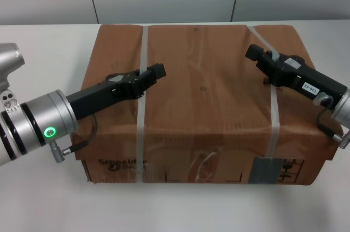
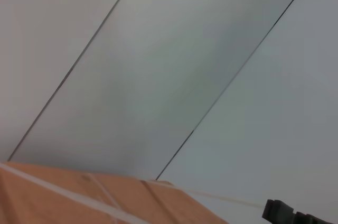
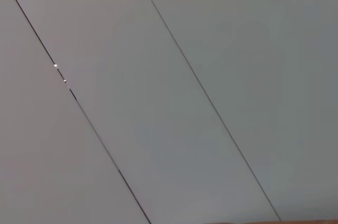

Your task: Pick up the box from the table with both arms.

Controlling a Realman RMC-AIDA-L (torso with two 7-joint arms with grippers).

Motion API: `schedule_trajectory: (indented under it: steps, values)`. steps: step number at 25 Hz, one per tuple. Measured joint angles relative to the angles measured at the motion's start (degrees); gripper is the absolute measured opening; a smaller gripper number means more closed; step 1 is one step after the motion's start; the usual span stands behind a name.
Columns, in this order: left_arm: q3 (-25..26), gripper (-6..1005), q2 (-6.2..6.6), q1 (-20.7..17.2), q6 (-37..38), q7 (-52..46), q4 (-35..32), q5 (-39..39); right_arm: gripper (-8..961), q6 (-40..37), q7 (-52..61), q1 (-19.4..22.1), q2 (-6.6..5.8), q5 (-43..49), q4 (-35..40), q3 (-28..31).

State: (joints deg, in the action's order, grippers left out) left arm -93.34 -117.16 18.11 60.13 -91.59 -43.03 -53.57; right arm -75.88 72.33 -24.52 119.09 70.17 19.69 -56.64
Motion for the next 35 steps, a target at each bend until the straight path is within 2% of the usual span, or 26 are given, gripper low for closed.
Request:
schedule_trajectory:
  steps: [35]
  values:
    - [0.0,88,-0.09,0.4,-0.2,0.2,1.5,0.1,44,0.5,-0.7,0.0,0.00,0.0,-0.2,0.0]
